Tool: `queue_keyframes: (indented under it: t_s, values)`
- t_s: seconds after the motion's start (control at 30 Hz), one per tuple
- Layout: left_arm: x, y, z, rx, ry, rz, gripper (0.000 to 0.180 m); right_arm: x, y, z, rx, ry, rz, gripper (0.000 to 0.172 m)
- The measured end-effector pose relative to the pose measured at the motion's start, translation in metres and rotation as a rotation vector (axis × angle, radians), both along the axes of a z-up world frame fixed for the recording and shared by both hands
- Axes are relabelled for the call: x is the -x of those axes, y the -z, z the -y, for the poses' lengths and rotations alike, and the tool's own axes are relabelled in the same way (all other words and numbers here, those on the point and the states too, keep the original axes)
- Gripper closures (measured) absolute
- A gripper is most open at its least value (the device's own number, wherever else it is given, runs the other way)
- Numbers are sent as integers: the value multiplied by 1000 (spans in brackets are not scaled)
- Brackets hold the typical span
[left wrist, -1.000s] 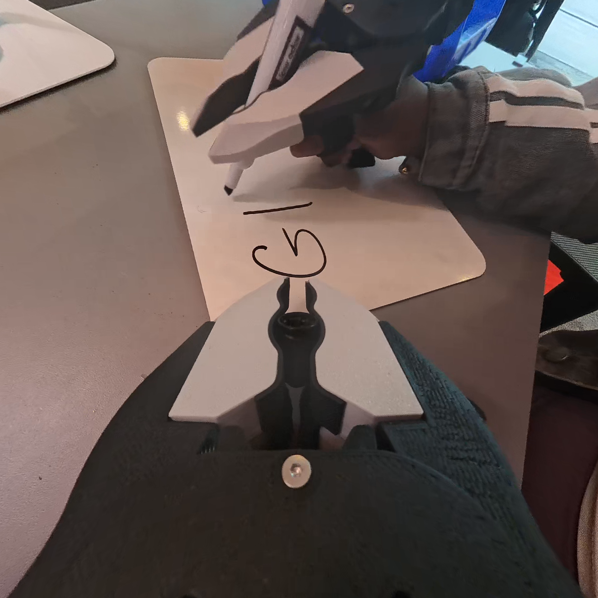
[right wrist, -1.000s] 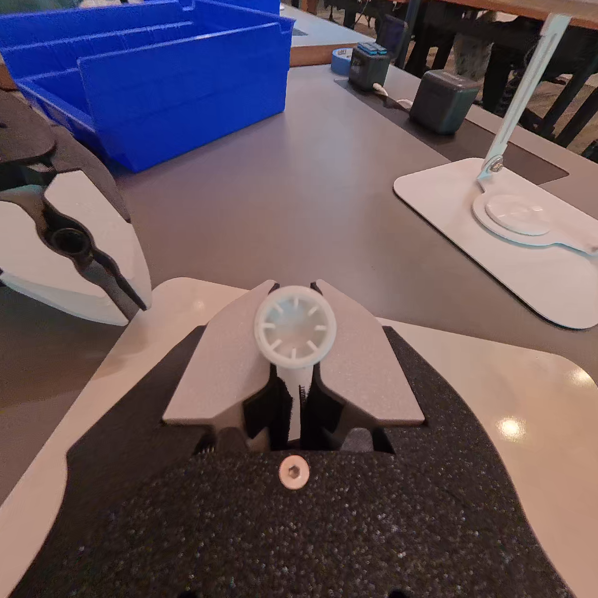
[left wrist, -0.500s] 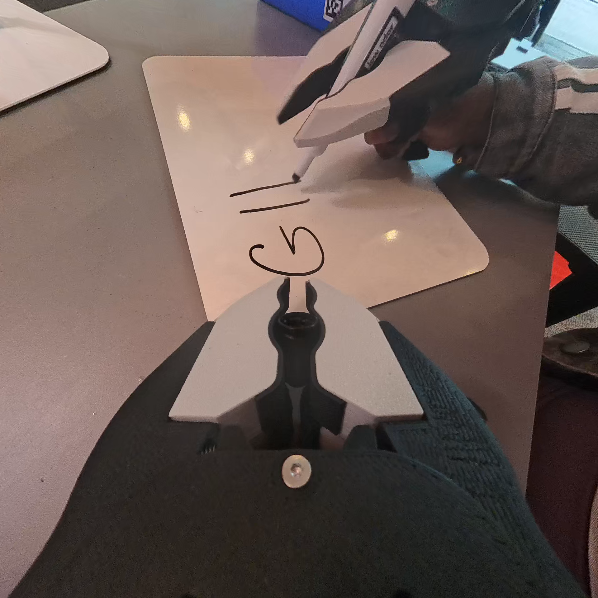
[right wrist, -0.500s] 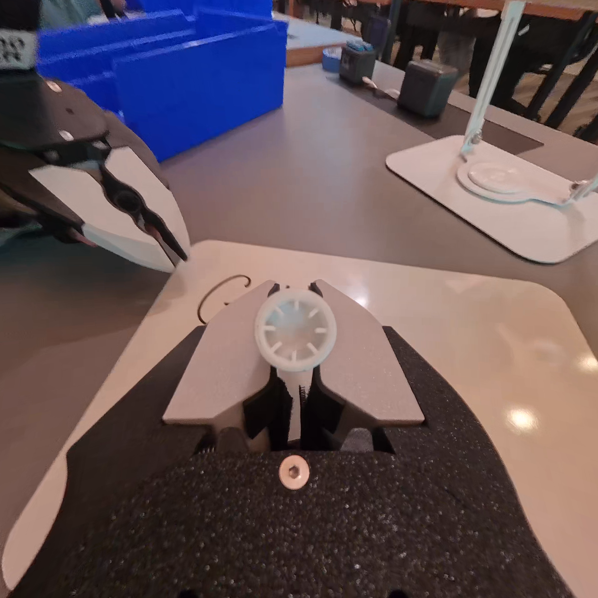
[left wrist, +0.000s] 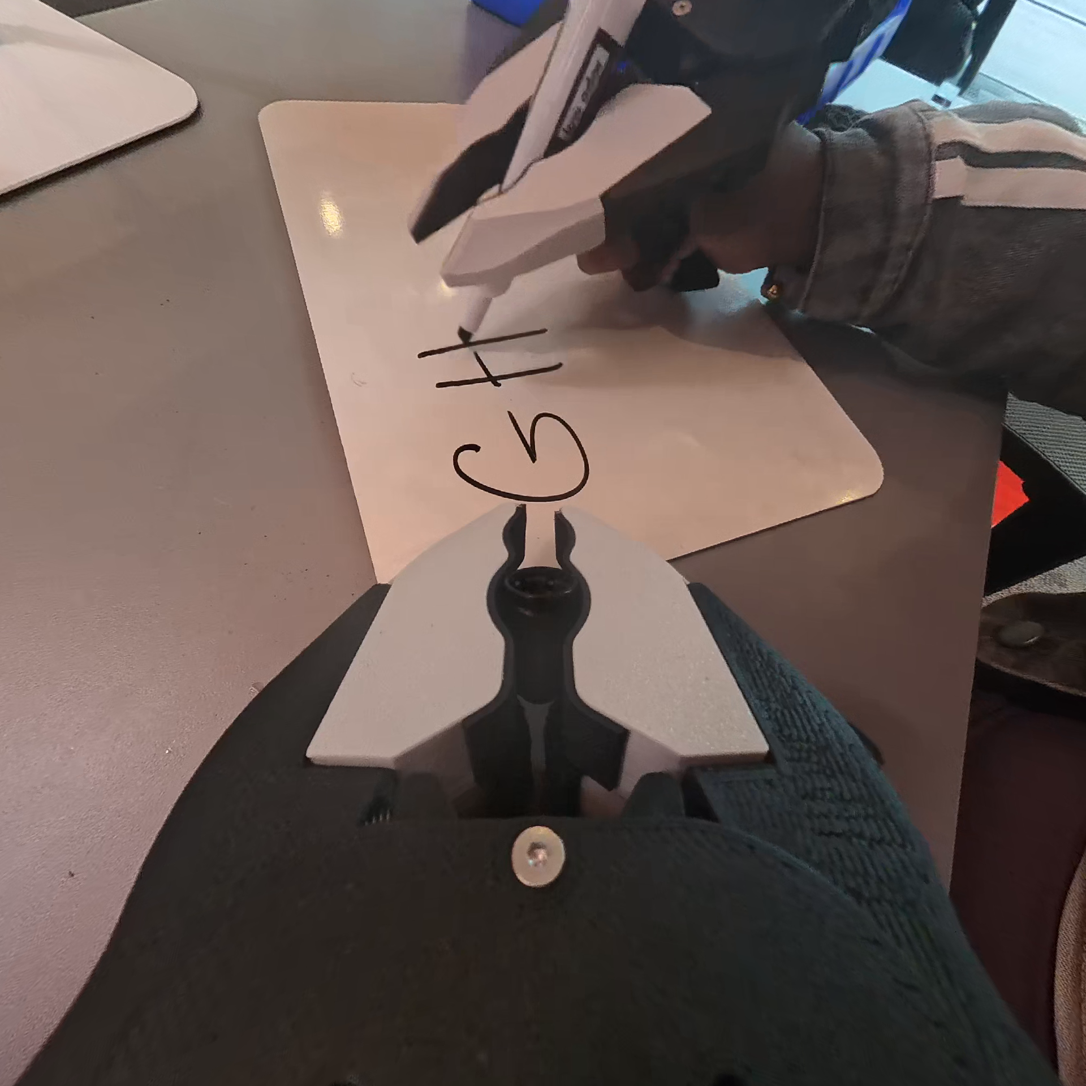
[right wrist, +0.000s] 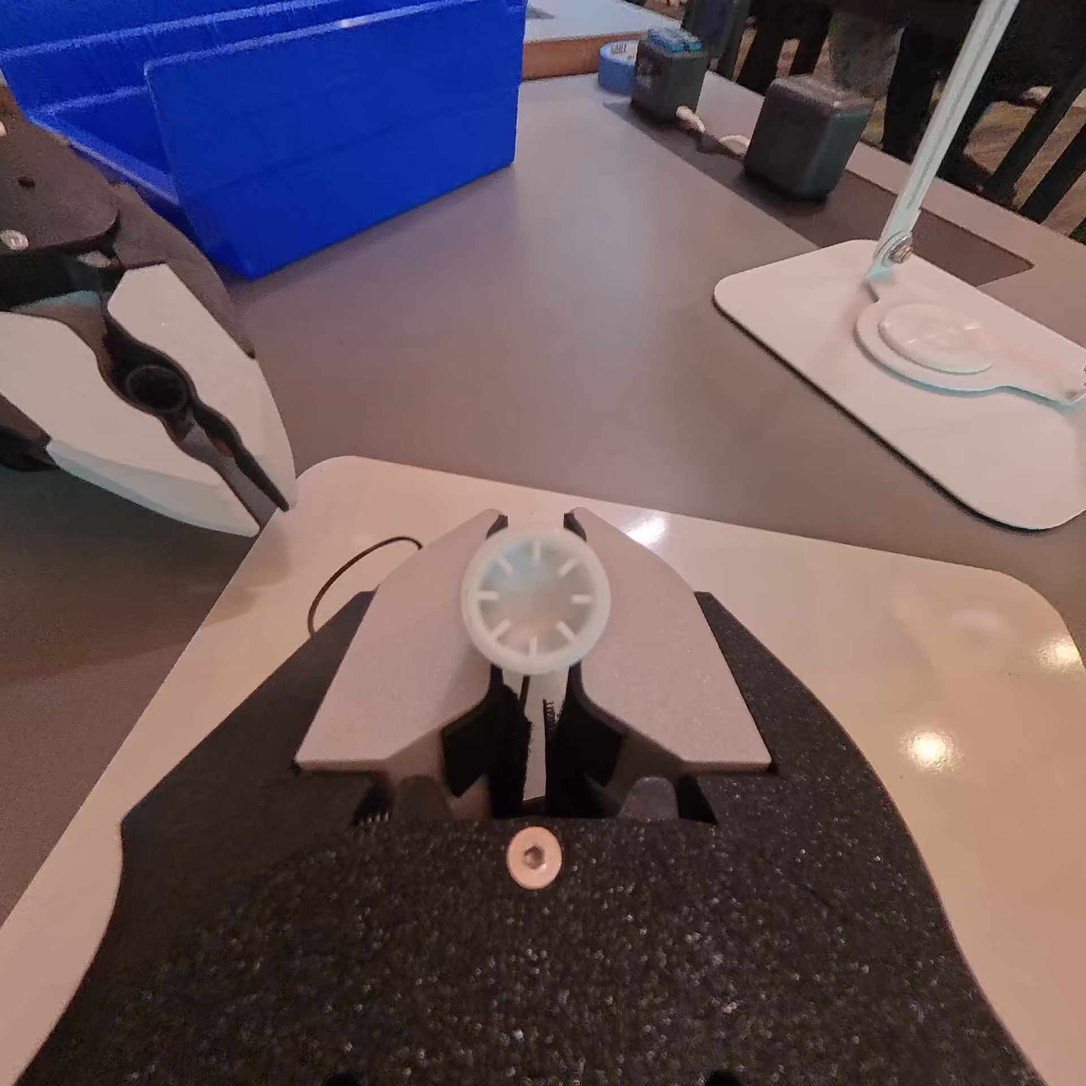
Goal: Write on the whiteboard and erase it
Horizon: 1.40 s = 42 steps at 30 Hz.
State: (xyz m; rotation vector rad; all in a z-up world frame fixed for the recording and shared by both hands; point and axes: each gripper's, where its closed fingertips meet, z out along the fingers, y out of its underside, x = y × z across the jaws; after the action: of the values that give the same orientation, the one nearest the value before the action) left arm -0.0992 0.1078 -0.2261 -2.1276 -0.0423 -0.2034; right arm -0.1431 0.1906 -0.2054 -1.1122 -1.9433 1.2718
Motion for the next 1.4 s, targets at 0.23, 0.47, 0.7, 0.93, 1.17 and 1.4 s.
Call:
queue_keyframes:
  t_s: [0.23,0.47,0.7,0.93,1.17,1.4]
  values:
    - [0,0,0,3,2,3,171,26,-3,-17,0,37,-22,153]
    - [0,1,0,7,4,3,171,12,4,-29,-45,53,6,153]
    - [0,1,0,6,1,4,171,-14,-2,-37,-13,67,-23,154]
    - [1,1,0,11,-5,13,171,20,-6,-10,33,-12,-33,153]
    - [0,1,0,11,0,10,171,27,4,-16,-7,11,29,153]
    - [0,1,0,8,1,11,171,22,-4,-38,41,75,-17,153]
